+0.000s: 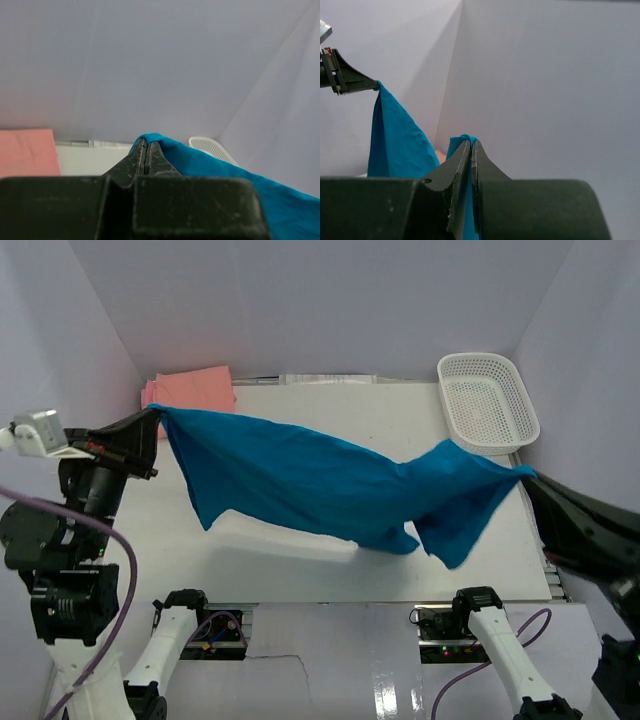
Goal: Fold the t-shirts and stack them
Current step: Flatten out the tshirt
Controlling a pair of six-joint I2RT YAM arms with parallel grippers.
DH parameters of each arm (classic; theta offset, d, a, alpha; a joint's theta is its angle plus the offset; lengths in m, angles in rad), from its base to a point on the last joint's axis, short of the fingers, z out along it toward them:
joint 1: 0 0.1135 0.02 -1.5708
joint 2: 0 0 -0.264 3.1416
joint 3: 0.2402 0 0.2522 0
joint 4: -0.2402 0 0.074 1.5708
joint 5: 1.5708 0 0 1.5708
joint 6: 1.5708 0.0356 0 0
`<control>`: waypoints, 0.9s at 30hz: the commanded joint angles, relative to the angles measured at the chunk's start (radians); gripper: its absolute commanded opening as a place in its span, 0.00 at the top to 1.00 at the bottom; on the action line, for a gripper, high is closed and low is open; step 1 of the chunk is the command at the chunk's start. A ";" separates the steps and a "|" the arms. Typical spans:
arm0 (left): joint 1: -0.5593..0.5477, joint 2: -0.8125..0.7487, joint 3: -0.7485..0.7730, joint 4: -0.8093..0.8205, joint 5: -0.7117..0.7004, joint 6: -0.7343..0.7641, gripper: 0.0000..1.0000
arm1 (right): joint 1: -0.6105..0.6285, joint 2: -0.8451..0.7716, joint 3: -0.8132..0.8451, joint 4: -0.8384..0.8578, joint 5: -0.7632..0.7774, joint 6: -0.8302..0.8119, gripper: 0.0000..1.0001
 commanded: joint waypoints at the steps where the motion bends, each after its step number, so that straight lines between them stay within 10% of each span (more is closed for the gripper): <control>1: -0.013 -0.042 0.072 0.032 -0.116 0.020 1.00 | -0.004 -0.074 0.009 0.192 -0.003 0.005 0.92; 7: -0.078 -0.049 0.102 0.039 -0.267 0.051 1.00 | -0.004 0.124 0.288 -0.031 0.042 0.008 0.92; 14: -0.092 0.057 -0.100 0.054 -0.241 0.009 1.00 | -0.004 0.223 0.025 -0.027 0.096 0.050 0.92; 21: -0.092 0.299 -0.275 0.221 -0.210 -0.049 1.00 | -0.007 0.421 -0.281 0.123 0.136 0.119 0.92; 27: -0.093 0.719 -0.056 0.269 -0.109 -0.126 1.00 | -0.068 0.819 -0.032 0.119 -0.007 0.192 0.92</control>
